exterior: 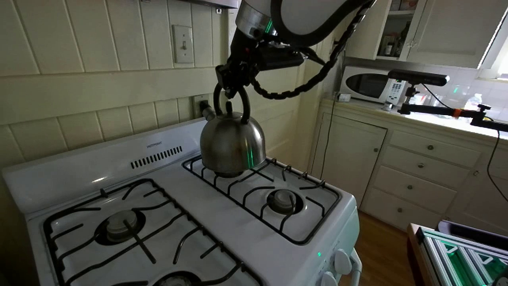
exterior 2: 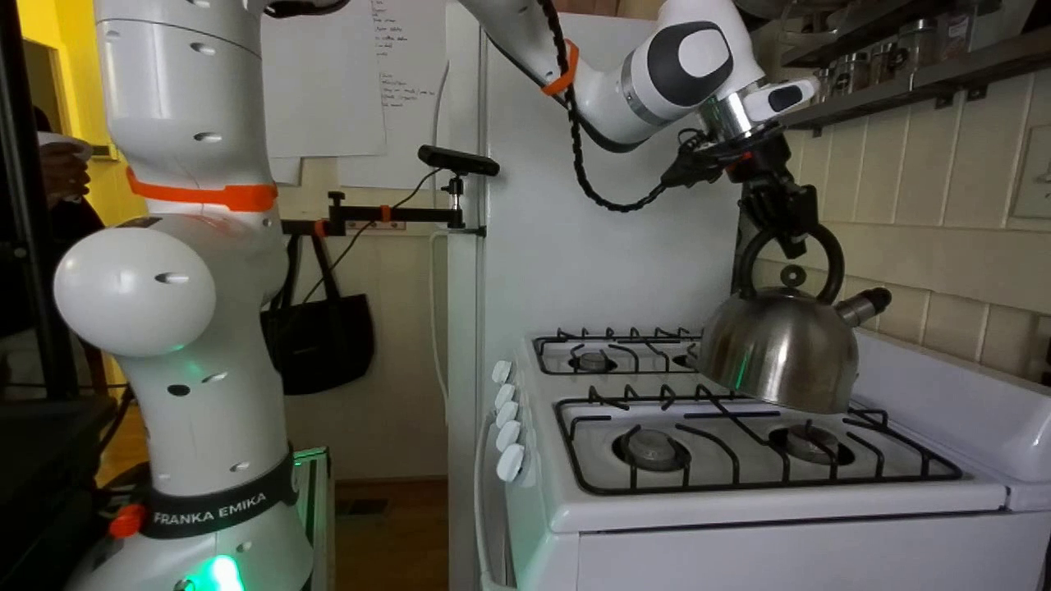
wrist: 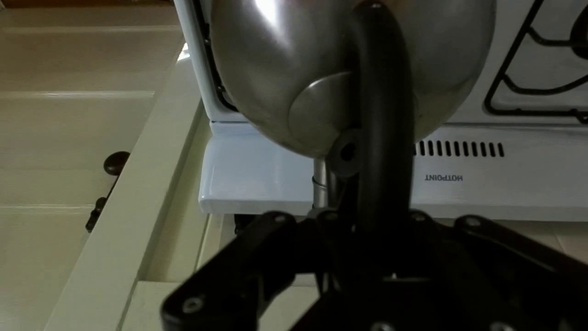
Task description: Move the silver kettle forwards.
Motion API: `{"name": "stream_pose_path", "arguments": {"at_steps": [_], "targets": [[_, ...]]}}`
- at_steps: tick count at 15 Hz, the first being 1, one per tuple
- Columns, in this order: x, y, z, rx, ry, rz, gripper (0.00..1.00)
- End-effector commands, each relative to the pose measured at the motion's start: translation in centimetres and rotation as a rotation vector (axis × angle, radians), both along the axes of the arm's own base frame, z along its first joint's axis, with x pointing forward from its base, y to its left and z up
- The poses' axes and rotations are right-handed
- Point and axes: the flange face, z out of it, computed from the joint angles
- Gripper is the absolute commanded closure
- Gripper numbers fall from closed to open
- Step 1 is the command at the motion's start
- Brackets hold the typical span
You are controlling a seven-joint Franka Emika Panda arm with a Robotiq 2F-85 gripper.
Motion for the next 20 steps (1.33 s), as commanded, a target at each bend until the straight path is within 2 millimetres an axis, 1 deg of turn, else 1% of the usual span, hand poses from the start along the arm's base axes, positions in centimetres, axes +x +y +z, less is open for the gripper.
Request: {"name": "stream_pose_path", "arguments": {"at_steps": [1, 4, 7, 14, 20], "targets": [[2.2, -0.3, 0.8, -0.024, -0.066, 0.013, 0.98], [2.9, -0.5, 0.2, -0.018, -0.087, 0.020, 0.98], [3.2, -0.5, -0.3, -0.021, -0.098, 0.022, 0.98], [3.2, -0.9, -1.3, -0.025, -0.104, 0.025, 0.98], [3.5, -1.0, -2.2, -0.029, -0.147, 0.037, 0.98]]}}
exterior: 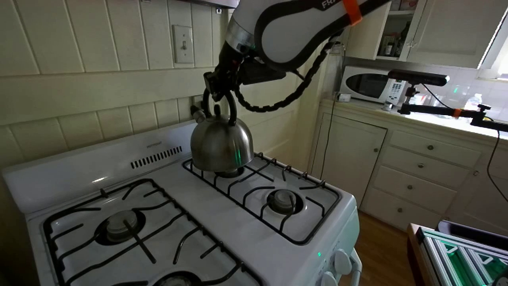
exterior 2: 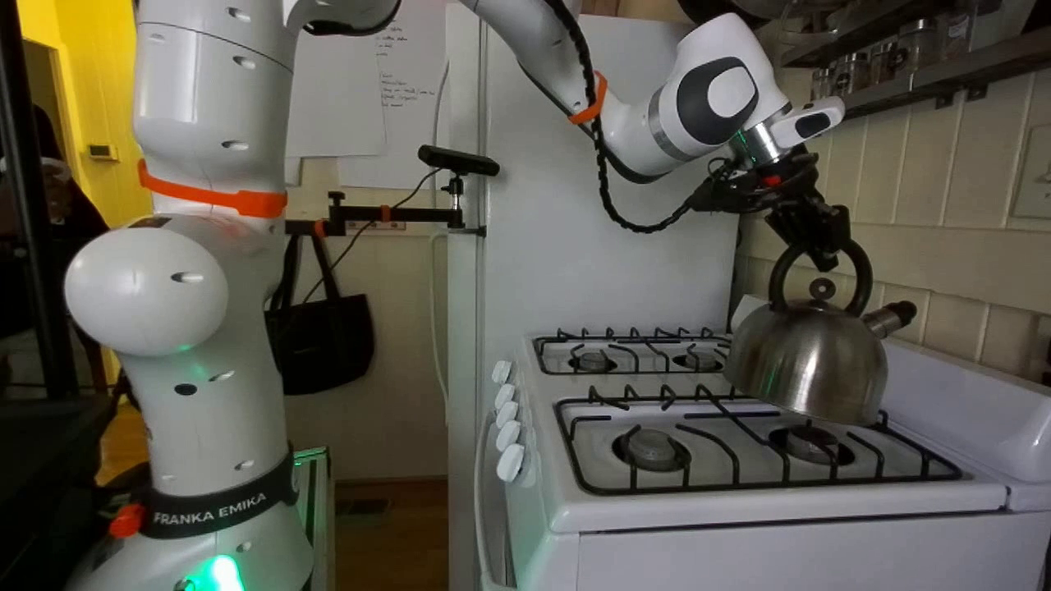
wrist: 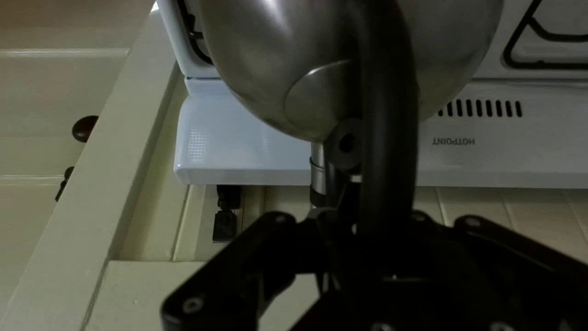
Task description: Move the silver kettle forwards.
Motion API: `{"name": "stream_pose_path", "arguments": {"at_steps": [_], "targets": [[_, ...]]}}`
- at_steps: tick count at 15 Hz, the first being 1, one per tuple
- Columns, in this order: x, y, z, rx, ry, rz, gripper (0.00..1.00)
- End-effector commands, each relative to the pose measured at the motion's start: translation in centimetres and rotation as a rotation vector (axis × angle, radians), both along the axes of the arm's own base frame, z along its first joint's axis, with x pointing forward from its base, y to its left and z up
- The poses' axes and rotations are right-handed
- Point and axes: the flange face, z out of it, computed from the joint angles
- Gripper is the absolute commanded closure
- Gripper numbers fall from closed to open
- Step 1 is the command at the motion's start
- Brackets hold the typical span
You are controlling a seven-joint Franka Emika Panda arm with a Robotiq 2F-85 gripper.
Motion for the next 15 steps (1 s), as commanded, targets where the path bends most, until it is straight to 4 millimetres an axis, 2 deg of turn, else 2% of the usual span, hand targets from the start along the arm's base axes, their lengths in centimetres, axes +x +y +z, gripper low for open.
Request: {"name": "stream_pose_path", "arguments": {"at_steps": [1, 15], "targets": [[-0.1, 0.3, 0.2, -0.020, -0.050, 0.020, 0.98], [-3.6, -1.0, -0.2, -0.044, -0.027, 0.031, 0.98]]}}
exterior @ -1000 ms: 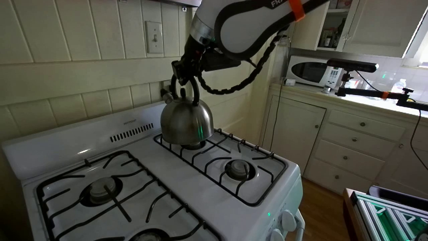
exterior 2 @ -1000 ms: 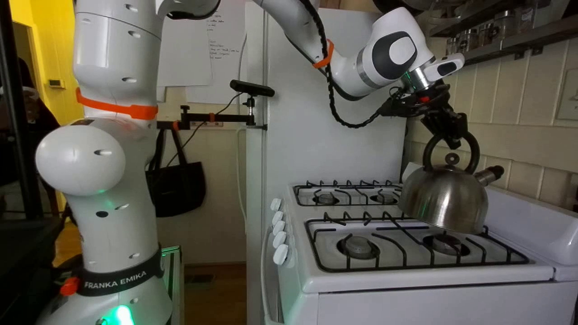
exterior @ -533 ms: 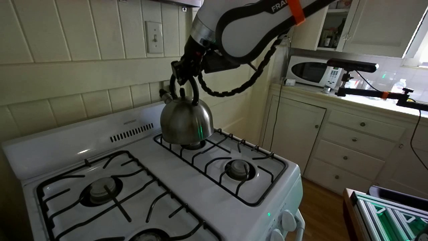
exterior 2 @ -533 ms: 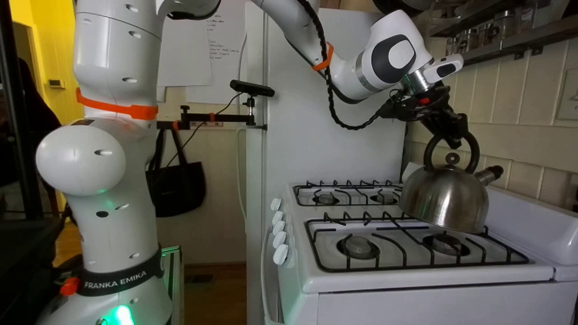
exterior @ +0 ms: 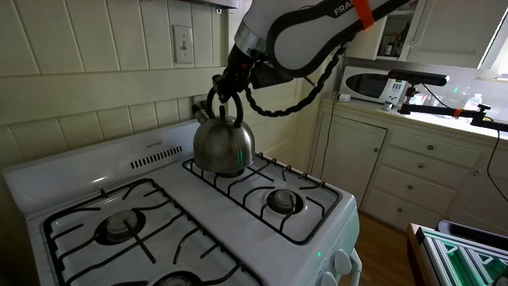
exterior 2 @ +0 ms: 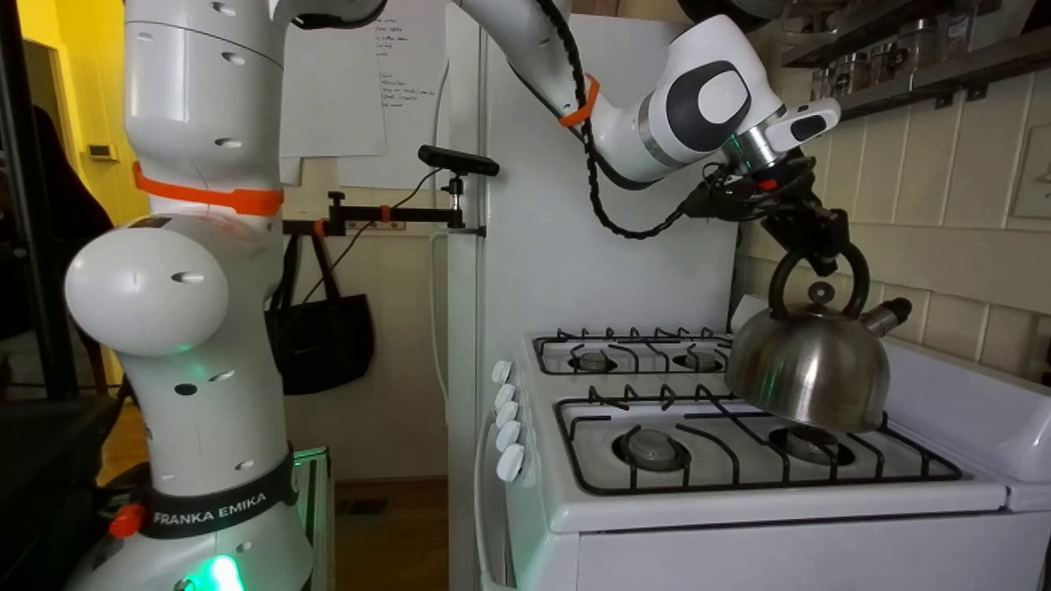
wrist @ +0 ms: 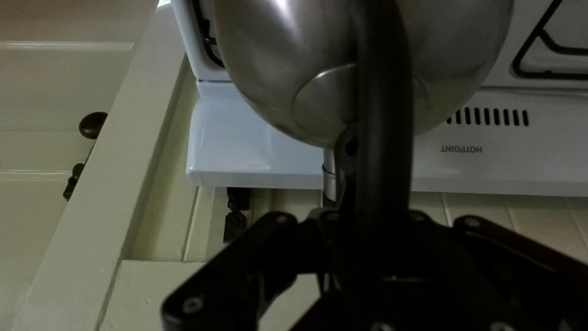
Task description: Move the silver kettle forwards.
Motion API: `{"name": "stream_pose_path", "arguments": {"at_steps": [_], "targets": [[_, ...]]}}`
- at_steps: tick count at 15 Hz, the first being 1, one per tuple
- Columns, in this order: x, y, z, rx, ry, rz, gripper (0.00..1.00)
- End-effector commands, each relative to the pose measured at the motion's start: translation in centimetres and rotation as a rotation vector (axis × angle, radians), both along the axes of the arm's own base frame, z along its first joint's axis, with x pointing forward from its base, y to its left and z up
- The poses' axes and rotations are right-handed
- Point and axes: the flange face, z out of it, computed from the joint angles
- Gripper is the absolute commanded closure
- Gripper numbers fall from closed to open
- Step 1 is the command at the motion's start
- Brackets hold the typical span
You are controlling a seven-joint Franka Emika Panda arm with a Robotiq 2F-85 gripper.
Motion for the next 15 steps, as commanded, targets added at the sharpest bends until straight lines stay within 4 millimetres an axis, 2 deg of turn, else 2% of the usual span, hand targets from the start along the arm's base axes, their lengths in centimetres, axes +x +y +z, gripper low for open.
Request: {"name": "stream_pose_path", "arguments": {"at_steps": [1, 3, 4, 5, 7, 13, 15], "targets": [[-1.9, -0.2, 0.4, -0.032, -0.009, 0.017, 0.98], [-2.5, -0.1, 0.5, -0.040, -0.003, 0.022, 0.98], [-2.7, -0.1, 0.5, -0.043, 0.000, 0.025, 0.84], [-2.9, 0.0, 0.7, -0.048, -0.002, 0.029, 0.64], [-3.4, 0.1, 1.1, -0.053, -0.002, 0.034, 0.52], [-4.8, 0.2, 3.7, -0.051, -0.020, 0.037, 0.06], [-5.6, 0.3, 4.8, -0.052, -0.006, 0.044, 0.00]]}}
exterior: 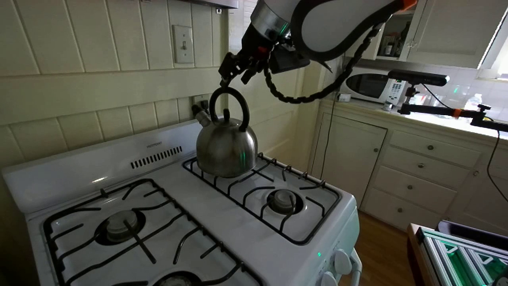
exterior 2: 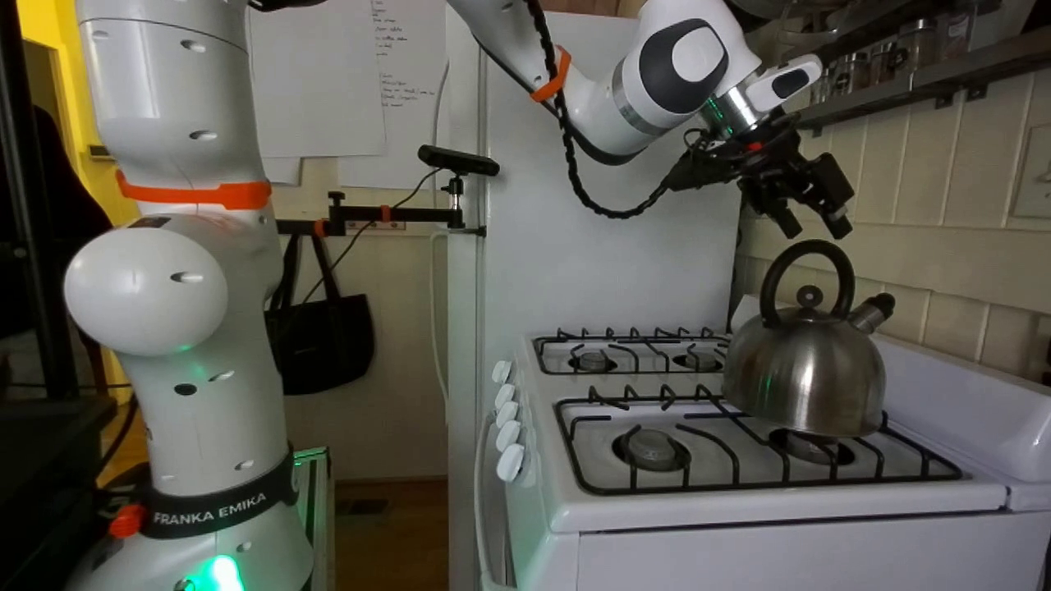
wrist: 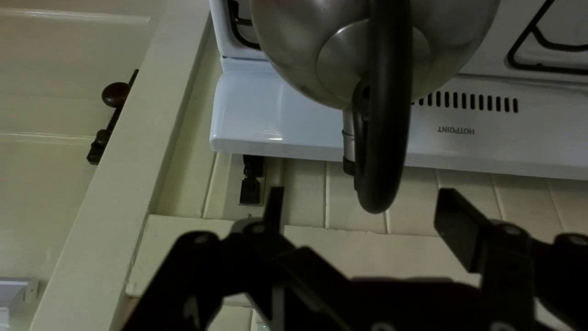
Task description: Move the silver kettle forwards.
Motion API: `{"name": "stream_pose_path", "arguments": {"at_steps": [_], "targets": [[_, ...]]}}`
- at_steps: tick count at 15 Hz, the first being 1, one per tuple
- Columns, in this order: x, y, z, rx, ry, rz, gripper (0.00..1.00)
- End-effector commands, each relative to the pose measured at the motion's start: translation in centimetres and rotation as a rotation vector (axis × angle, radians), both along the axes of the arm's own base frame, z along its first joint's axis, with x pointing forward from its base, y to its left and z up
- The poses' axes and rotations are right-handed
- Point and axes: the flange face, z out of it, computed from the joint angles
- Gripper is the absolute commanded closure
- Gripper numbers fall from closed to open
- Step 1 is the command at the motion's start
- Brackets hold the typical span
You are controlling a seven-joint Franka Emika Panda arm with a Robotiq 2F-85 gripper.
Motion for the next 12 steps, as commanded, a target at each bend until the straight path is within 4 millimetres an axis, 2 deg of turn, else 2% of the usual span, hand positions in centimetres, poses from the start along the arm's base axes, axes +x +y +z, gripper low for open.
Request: {"name": "stream_pose_path", "arguments": {"at_steps": [1, 7, 12], "targets": [[-2.4, 0.2, 1.4, -0.004, 0.046, 0.019, 0.00], [-6.2, 1.4, 4.3, -0.021, 0.230, 0.094, 0.01], [-10.2, 3.1, 6.8, 0.037, 0.342, 0.163, 0.00]]}}
